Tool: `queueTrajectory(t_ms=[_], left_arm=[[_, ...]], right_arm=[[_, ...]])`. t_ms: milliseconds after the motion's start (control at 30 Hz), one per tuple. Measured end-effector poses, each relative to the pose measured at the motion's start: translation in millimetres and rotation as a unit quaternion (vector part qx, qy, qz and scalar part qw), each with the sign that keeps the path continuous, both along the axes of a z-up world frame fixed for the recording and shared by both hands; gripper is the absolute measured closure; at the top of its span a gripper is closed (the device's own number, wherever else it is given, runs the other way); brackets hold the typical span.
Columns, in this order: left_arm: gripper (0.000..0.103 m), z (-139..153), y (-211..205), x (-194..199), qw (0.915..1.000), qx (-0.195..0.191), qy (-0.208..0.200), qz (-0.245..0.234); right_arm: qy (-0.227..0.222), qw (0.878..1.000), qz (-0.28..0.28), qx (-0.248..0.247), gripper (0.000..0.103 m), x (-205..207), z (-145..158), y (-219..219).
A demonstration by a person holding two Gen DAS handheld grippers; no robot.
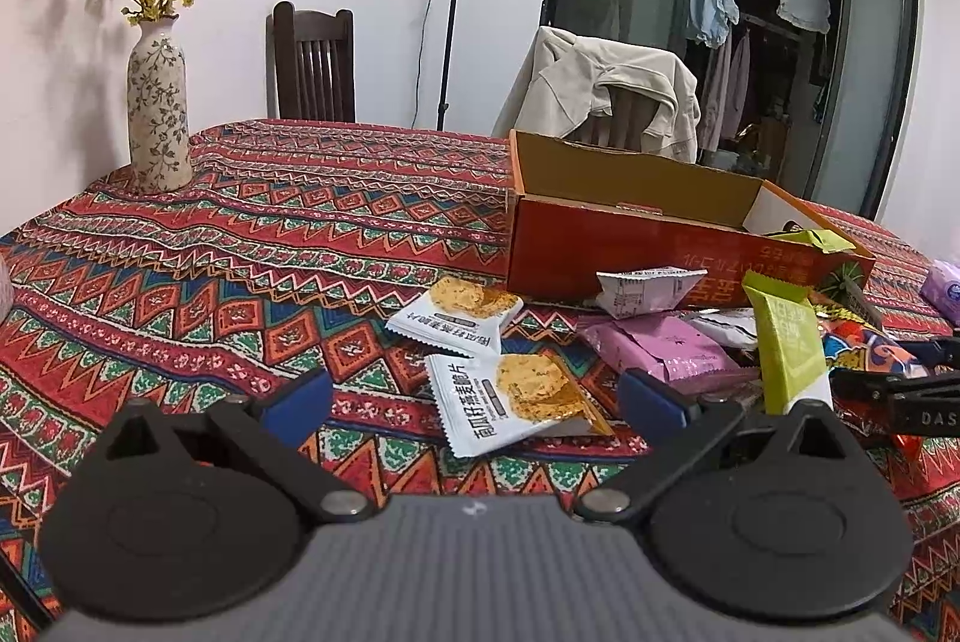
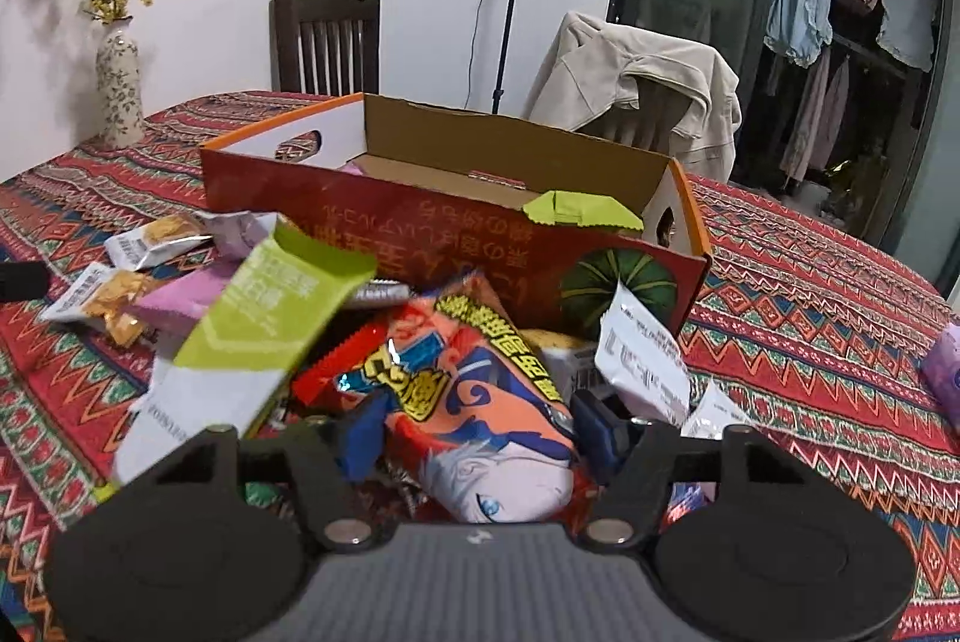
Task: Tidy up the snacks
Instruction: 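Move both tools back to the pile and grasp the orange chip bag with the right tool, then grasp a white biscuit packet with the left tool while the right tool holds the chip bag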
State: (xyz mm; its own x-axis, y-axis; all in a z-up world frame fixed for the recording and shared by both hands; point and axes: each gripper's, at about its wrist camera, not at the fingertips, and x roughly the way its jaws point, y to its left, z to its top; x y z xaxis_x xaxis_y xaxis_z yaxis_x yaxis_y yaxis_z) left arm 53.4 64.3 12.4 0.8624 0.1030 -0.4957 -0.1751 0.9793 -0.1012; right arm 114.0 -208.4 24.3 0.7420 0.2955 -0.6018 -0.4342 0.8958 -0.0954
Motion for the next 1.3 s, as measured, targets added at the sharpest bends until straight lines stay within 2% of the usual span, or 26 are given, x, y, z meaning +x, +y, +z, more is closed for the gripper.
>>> queueTrajectory(t_ms=[67, 133, 300, 467, 633, 867, 1300], left_arm=[[0.0, 0.3, -0.3, -1.0, 1.0, 0.0, -0.001, 0.0], [0.0, 0.8, 0.0, -1.8, 1.0, 0.0, -0.002, 0.001], [0.0, 1.2, 0.4, -0.9, 1.0, 0.002, 0.0, 0.007], [0.0, 1.3, -2.0, 0.7, 0.9999, 0.006, 0.004, 0.008], [0.0, 1.7, -3.6, 4.0, 0.9999, 0.009, 0.006, 0.009], [0.0, 0.6, -6.3, 6.4, 0.9998, 0.012, 0.011, 0.009], [0.0, 1.5, -4.2, 4.4, 0.9998, 0.012, 0.015, 0.007]], right_arm=[[-0.008, 1.0, -0.006, 0.002, 0.045, -7.4, 2.0, -1.6], [-0.023, 1.0, -0.013, 0.009, 0.051, -16.8, 4.1, -3.8], [-0.05, 0.995, -0.044, 0.072, 0.062, -29.9, 10.9, -20.4], [-0.075, 0.987, -0.073, 0.122, 0.063, -33.3, 14.4, -34.3], [-0.097, 0.982, -0.079, 0.14, 0.063, -39.5, 16.9, -38.1], [-0.047, 0.99, -0.061, 0.119, 0.063, -29.9, 0.6, -31.0], [-0.009, 0.995, -0.037, 0.087, 0.062, -20.4, -6.2, -19.4]])
